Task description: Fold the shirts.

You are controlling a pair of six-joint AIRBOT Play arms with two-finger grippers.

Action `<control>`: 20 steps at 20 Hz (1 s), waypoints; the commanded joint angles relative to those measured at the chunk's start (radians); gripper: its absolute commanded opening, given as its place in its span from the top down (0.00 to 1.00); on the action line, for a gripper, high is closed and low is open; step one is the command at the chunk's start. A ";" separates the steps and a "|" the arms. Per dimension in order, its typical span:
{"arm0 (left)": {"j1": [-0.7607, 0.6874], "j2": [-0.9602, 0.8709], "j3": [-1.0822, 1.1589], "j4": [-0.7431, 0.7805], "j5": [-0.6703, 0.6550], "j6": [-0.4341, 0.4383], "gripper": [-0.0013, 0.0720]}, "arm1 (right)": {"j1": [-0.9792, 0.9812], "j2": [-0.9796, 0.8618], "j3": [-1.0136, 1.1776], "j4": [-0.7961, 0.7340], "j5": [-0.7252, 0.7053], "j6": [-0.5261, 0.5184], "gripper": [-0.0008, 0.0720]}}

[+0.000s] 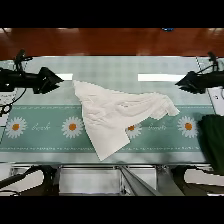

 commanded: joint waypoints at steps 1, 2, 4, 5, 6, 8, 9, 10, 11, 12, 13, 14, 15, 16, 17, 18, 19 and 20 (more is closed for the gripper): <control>0.093 0.126 -0.163 0.093 -0.071 -0.030 0.29 | -0.181 0.085 -0.085 -0.075 0.056 0.037 0.43; 0.091 0.175 -0.262 0.071 -0.068 -0.029 0.29 | -0.224 0.134 -0.189 -0.039 0.013 0.022 0.43; 0.053 0.271 -0.488 -0.019 -0.042 -0.027 0.29 | -0.274 0.236 -0.410 0.061 -0.060 -0.069 0.43; 0.025 0.305 -0.585 -0.042 0.000 -0.026 0.29 | -0.277 0.280 -0.497 0.101 -0.106 -0.095 0.43; -0.002 0.319 -0.652 -0.048 0.035 -0.028 0.29 | -0.273 0.323 -0.570 0.154 -0.162 -0.094 0.43; -0.072 0.307 -0.728 -0.068 0.104 -0.040 0.29 | -0.258 0.351 -0.634 0.235 -0.150 -0.132 0.43; -0.120 0.295 -0.744 -0.102 0.145 -0.043 0.29 | -0.242 0.350 -0.640 0.227 -0.129 -0.146 0.43; -0.170 0.279 -0.743 -0.130 0.189 -0.043 0.29 | -0.227 0.350 -0.640 0.216 -0.124 -0.145 0.43; -0.222 0.260 -0.742 -0.168 0.243 -0.043 0.29 | -0.217 0.350 -0.640 0.216 -0.117 -0.145 0.43; -0.272 0.237 -0.739 -0.200 0.302 -0.045 0.29 | -0.210 0.350 -0.640 0.217 -0.114 -0.145 0.43; -0.310 0.214 -0.736 -0.232 0.349 -0.045 0.29 | -0.203 0.350 -0.640 0.216 -0.108 -0.146 0.43; -0.342 0.184 -0.732 -0.263 0.384 -0.045 0.29 | -0.200 0.350 -0.640 0.214 -0.102 -0.147 0.43; -0.368 0.151 -0.726 -0.293 0.412 -0.044 0.29 | -0.200 0.350 -0.640 0.212 -0.093 -0.149 0.43; -0.389 0.119 -0.715 -0.315 0.441 -0.043 0.29 | -0.200 0.350 -0.640 0.207 -0.087 -0.150 0.43; -0.409 0.094 -0.703 -0.327 0.474 -0.033 0.29 | -0.200 0.350 -0.640 0.206 -0.084 -0.151 0.43; -0.433 0.069 -0.687 -0.329 0.506 -0.028 0.29 | -0.200 0.350 -0.640 0.206 -0.084 -0.152 0.43; -0.452 0.047 -0.671 -0.338 0.521 -0.029 0.30 | -0.200 0.350 -0.640 0.209 -0.081 -0.151 0.43; -0.467 0.024 -0.652 -0.343 0.520 -0.028 0.33 | -0.200 0.350 -0.640 0.208 -0.079 -0.152 0.43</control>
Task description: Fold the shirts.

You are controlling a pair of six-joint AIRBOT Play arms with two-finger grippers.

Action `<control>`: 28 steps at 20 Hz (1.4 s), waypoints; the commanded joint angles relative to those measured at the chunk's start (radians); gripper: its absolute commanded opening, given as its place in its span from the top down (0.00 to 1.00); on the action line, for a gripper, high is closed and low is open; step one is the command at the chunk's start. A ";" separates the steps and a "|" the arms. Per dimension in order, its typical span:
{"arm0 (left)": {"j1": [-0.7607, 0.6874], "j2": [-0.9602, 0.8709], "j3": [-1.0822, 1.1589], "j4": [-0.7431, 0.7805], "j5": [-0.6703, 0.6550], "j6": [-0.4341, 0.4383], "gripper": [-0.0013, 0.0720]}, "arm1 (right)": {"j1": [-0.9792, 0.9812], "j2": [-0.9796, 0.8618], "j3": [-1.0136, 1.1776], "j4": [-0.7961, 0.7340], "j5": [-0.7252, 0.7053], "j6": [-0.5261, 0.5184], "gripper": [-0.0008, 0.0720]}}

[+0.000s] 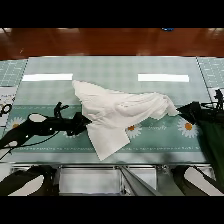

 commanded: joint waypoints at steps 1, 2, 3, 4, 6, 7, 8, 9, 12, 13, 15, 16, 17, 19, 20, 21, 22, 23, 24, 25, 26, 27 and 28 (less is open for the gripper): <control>-0.069 -0.085 0.053 -0.028 0.087 0.025 0.71 | 0.003 0.002 -0.003 0.001 0.016 -0.005 0.43; -0.070 -0.095 0.073 -0.029 0.074 0.061 0.96 | 0.003 0.002 -0.003 0.001 0.020 -0.005 0.43; -0.064 -0.097 0.090 -0.028 0.056 0.102 0.96 | 0.003 0.002 -0.003 0.001 0.019 -0.005 0.43; -0.044 -0.096 0.108 -0.027 0.015 0.154 0.96 | 0.003 0.002 -0.003 -0.004 0.020 -0.006 0.43; 0.019 -0.092 0.125 -0.024 -0.070 0.215 0.96 | 0.003 0.002 -0.003 -0.007 0.036 -0.006 0.43; 0.051 -0.090 0.125 -0.018 -0.099 0.219 0.96 | 0.019 0.002 -0.003 -0.004 0.042 -0.005 0.43; 0.079 -0.090 0.125 -0.017 -0.128 0.239 0.96 | 0.053 0.002 -0.003 -0.006 0.042 -0.005 0.43; 0.098 -0.090 0.125 -0.017 -0.148 0.251 0.96 | 0.100 0.001 -0.003 -0.011 0.037 -0.005 0.43; 0.110 -0.090 0.125 -0.017 -0.170 0.259 0.96 | 0.215 -0.011 -0.002 -0.009 -0.065 0.042 0.43; 0.110 -0.090 0.125 -0.017 -0.174 0.258 0.96 | 0.246 -0.023 -0.002 0.004 -0.095 0.042 0.43; 0.109 -0.090 0.125 -0.017 -0.174 0.258 0.96 | 0.306 -0.062 0.006 0.011 -0.125 0.041 0.43; 0.109 -0.090 0.125 -0.017 -0.174 0.258 0.96 | 0.333 -0.087 0.014 0.020 -0.133 0.040 0.43; 0.108 -0.090 0.125 -0.017 -0.174 0.258 0.96 | 0.358 -0.108 0.025 0.023 -0.149 0.040 0.43; 0.106 -0.090 0.125 -0.017 -0.174 0.258 0.96 | 0.394 -0.147 0.051 0.022 -0.193 0.041 0.47; 0.106 -0.090 0.125 -0.017 -0.174 0.258 0.96 | 0.402 -0.163 0.064 0.024 -0.205 0.042 0.67; 0.106 -0.090 0.125 -0.017 -0.174 0.258 0.96 | 0.402 -0.171 0.073 0.025 -0.203 0.040 0.94; 0.112 -0.090 0.126 -0.017 -0.174 0.258 0.96 | 0.401 -0.167 0.084 0.024 -0.193 0.036 0.95; 0.131 -0.089 0.139 -0.017 -0.190 0.259 0.96 | 0.397 -0.157 0.111 0.005 -0.163 0.032 0.95; 0.158 -0.082 0.164 -0.018 -0.219 0.262 0.96 | 0.391 -0.139 0.163 -0.024 -0.115 0.033 0.95; 0.193 -0.063 0.209 -0.018 -0.253 0.261 0.96 | 0.383 -0.116 0.229 -0.051 -0.076 0.045 0.95; 0.227 -0.034 0.267 -0.022 -0.280 0.261 0.96 | 0.375 -0.089 0.319 -0.077 -0.042 0.069 0.95; 0.260 0.006 0.343 -0.037 -0.300 0.261 0.96 | 0.368 -0.069 0.420 -0.105 -0.014 0.097 0.95; 0.293 0.046 0.423 -0.058 -0.309 0.257 0.96 | 0.368 -0.056 0.552 -0.148 0.014 0.122 0.95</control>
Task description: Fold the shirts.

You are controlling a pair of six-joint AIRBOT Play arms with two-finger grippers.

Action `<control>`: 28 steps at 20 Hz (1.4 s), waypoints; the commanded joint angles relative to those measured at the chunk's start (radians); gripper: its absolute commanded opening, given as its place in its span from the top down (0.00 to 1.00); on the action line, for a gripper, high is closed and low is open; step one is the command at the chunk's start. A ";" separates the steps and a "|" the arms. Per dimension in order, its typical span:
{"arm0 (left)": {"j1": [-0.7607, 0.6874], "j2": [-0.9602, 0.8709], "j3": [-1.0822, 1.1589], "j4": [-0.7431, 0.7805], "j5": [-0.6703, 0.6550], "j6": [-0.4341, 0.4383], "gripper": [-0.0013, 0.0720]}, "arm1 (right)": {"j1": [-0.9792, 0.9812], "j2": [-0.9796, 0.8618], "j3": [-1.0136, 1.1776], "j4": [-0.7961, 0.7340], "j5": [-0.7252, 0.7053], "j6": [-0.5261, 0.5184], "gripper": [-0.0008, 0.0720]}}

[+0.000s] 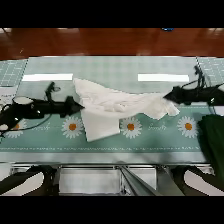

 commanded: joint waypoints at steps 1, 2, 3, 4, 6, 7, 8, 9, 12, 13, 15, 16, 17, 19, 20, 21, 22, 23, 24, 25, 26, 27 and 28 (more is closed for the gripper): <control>0.112 0.114 0.243 -0.059 -0.057 -0.003 0.96 | -0.006 0.040 0.367 -0.134 0.122 0.096 0.95; 0.145 0.148 0.337 -0.075 -0.057 -0.022 0.96 | -0.006 0.040 0.523 -0.164 0.152 0.135 0.95; 0.177 0.176 0.447 -0.081 -0.057 -0.048 0.96 | -0.006 0.040 0.661 -0.170 0.166 0.159 0.95; 0.204 0.198 0.564 -0.082 -0.061 -0.069 0.96 | -0.006 0.040 0.798 -0.169 0.174 0.183 0.95; 0.247 0.229 0.790 -0.081 -0.073 -0.093 0.96 | -0.006 0.042 1.020 -0.168 0.198 0.236 0.95; 0.266 0.240 0.891 -0.080 -0.081 -0.111 0.96 | -0.006 0.051 1.104 -0.168 0.206 0.255 0.95; 0.285 0.246 0.985 -0.077 -0.093 -0.124 0.96 | -0.006 0.072 1.150 -0.169 0.206 0.255 0.95; 0.311 0.254 1.076 -0.071 -0.112 -0.138 0.96 | -0.007 0.110 1.165 -0.185 0.200 0.254 0.95; 0.401 0.289 1.257 -0.070 -0.174 -0.172 0.96 | -0.006 0.235 1.165 -0.274 0.206 0.254 0.95; 0.436 0.312 1.291 -0.070 -0.195 -0.176 0.96 | -0.006 0.277 1.165 -0.313 0.208 0.254 0.95; 0.504 0.367 1.324 -0.033 -0.239 -0.187 0.96 | -0.006 0.356 1.164 -0.391 0.230 0.254 0.95; 0.510 0.402 1.327 0.023 -0.246 -0.188 0.96 | -0.006 0.394 1.164 -0.429 0.249 0.254 0.95; 0.501 0.441 1.327 0.092 -0.246 -0.204 0.96 | -0.006 0.426 1.164 -0.450 0.271 0.255 0.95; 0.438 0.512 1.328 0.228 -0.241 -0.216 0.96 | -0.003 0.479 1.162 -0.475 0.316 0.258 0.95; 0.379 0.545 1.328 0.343 -0.241 -0.247 0.96 | -0.002 0.507 1.142 -0.476 0.327 0.259 0.95; 0.308 0.582 1.328 0.483 -0.246 -0.275 0.96 | -0.002 0.539 1.106 -0.484 0.337 0.259 0.95; 0.236 0.615 1.328 0.623 -0.258 -0.309 0.96 | -0.002 0.570 1.060 -0.495 0.349 0.263 0.95; 0.162 0.647 1.328 0.758 -0.285 -0.355 0.96 | -0.002 0.603 1.004 -0.509 0.362 0.270 0.95; 0.104 0.673 1.326 0.867 -0.326 -0.394 0.96 | -0.002 0.636 0.941 -0.531 0.373 0.283 0.95; 0.068 0.689 1.315 0.946 -0.371 -0.432 0.96 | -0.002 0.663 0.884 -0.550 0.381 0.298 0.95; 0.046 0.699 1.287 1.005 -0.435 -0.464 0.96 | -0.002 0.689 0.825 -0.567 0.391 0.311 0.95; 0.043 0.701 1.247 1.036 -0.494 -0.467 0.96 | -0.002 0.707 0.774 -0.577 0.403 0.320 0.95; 0.046 0.700 1.186 1.058 -0.529 -0.467 0.96 | -0.003 0.720 0.727 -0.577 0.407 0.322 0.95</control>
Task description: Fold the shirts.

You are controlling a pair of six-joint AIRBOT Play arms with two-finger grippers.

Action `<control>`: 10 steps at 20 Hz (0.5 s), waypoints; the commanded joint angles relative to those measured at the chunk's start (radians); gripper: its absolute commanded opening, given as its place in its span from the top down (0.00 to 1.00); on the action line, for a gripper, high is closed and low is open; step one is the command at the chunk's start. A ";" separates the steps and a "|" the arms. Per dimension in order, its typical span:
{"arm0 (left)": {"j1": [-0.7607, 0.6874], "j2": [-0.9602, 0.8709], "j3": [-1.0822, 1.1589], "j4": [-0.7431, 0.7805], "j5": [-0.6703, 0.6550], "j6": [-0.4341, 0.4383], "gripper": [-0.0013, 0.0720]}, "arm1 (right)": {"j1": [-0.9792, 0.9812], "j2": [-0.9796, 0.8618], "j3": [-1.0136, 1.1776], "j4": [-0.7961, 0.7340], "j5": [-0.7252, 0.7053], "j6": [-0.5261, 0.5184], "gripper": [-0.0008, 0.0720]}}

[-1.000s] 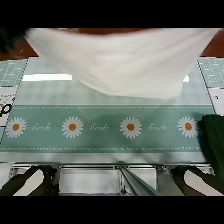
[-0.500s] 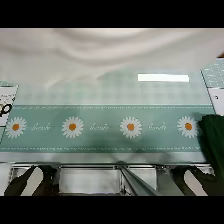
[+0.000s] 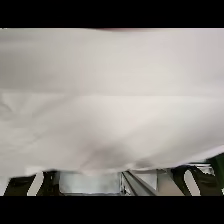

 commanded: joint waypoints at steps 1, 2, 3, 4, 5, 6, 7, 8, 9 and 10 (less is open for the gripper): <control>-0.059 0.031 -0.152 0.227 -0.134 -0.067 0.96 | 0.000 0.066 -0.180 -0.037 0.034 0.029 0.95; -0.059 0.026 -0.240 0.226 -0.109 -0.076 0.96 | 0.000 0.062 -0.224 -0.023 0.032 0.029 0.95; -0.059 0.017 -0.329 0.213 -0.069 -0.095 0.96 | 0.000 0.050 -0.267 0.004 0.026 0.029 0.95; -0.059 0.002 -0.430 0.190 -0.012 -0.108 0.96 | 0.000 0.031 -0.312 0.034 0.013 0.023 0.95; -0.059 -0.022 -0.523 0.154 0.050 -0.113 0.96 | 0.000 0.003 -0.363 0.077 -0.013 -0.003 0.95; -0.059 -0.058 -0.617 0.102 0.120 -0.112 0.96 | 0.000 -0.034 -0.409 0.116 -0.035 -0.024 0.95; -0.059 -0.108 -0.694 0.043 0.190 -0.112 0.96 | 0.000 -0.089 -0.447 0.164 -0.044 -0.064 0.95; -0.059 -0.165 -0.747 -0.010 0.251 -0.106 0.96 | 0.000 -0.155 -0.478 0.202 -0.069 -0.100 0.95; -0.061 -0.236 -0.778 -0.044 0.307 -0.097 0.96 | 0.001 -0.226 -0.497 0.227 -0.113 -0.135 0.95; -0.063 -0.325 -0.786 -0.058 0.360 -0.097 0.96 | 0.001 -0.317 -0.501 0.234 -0.167 -0.158 0.95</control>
